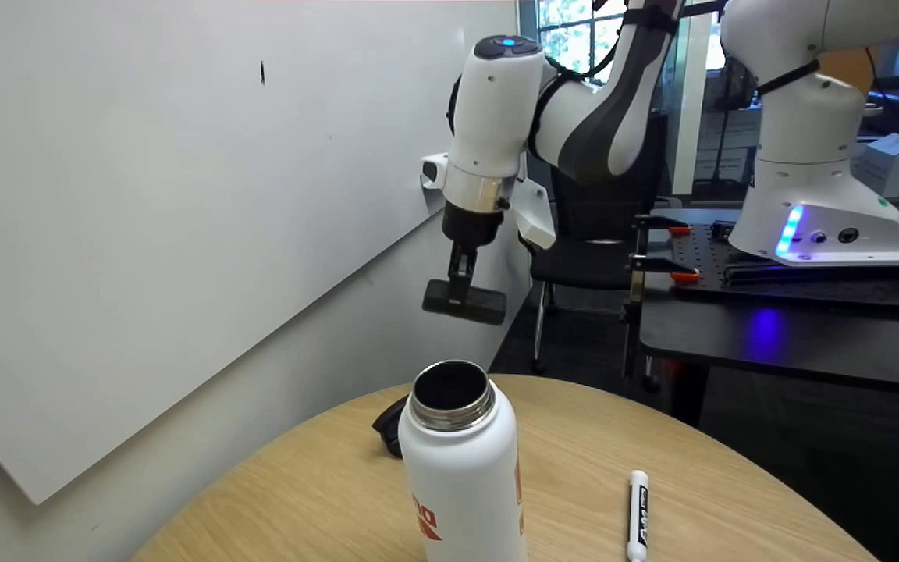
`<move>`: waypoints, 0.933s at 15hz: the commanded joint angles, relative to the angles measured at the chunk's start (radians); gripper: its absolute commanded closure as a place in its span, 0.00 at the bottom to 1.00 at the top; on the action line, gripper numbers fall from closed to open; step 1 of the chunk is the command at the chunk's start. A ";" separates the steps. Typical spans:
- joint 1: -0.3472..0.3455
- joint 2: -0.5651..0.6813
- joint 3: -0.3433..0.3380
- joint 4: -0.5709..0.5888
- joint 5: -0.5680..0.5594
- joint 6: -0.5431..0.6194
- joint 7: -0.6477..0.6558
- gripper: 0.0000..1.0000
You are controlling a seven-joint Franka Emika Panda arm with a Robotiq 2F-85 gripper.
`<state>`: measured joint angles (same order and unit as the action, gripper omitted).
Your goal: Pick up the whiteboard eraser and put it on the whiteboard
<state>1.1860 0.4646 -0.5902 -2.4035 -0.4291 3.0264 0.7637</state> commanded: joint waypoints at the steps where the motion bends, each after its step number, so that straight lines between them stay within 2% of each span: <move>1: 0.152 -0.126 -0.277 -0.070 -0.264 -0.012 0.226 0.72; 4: 0.291 -0.198 -0.531 -0.095 -0.506 -0.035 0.409 0.72; 5: 0.359 -0.221 -0.617 -0.120 -0.542 -0.033 0.423 0.72; 6: 0.256 -0.139 -0.499 -0.065 -0.474 -0.002 0.372 0.47; 7: 0.300 -0.160 -0.566 -0.083 -0.509 -0.002 0.390 0.47; 8: 0.323 -0.178 -0.596 -0.098 -0.519 -0.003 0.394 0.47; 10: 0.334 -0.196 -0.604 -0.113 -0.522 -0.004 0.395 0.47; 11: 0.339 -0.196 -0.604 -0.114 -0.522 -0.004 0.398 0.72; 14: 0.390 -0.129 -0.786 -0.066 -0.587 0.040 0.539 0.72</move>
<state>1.5353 0.2848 -1.2312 -2.5059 -0.9562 3.0236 1.1981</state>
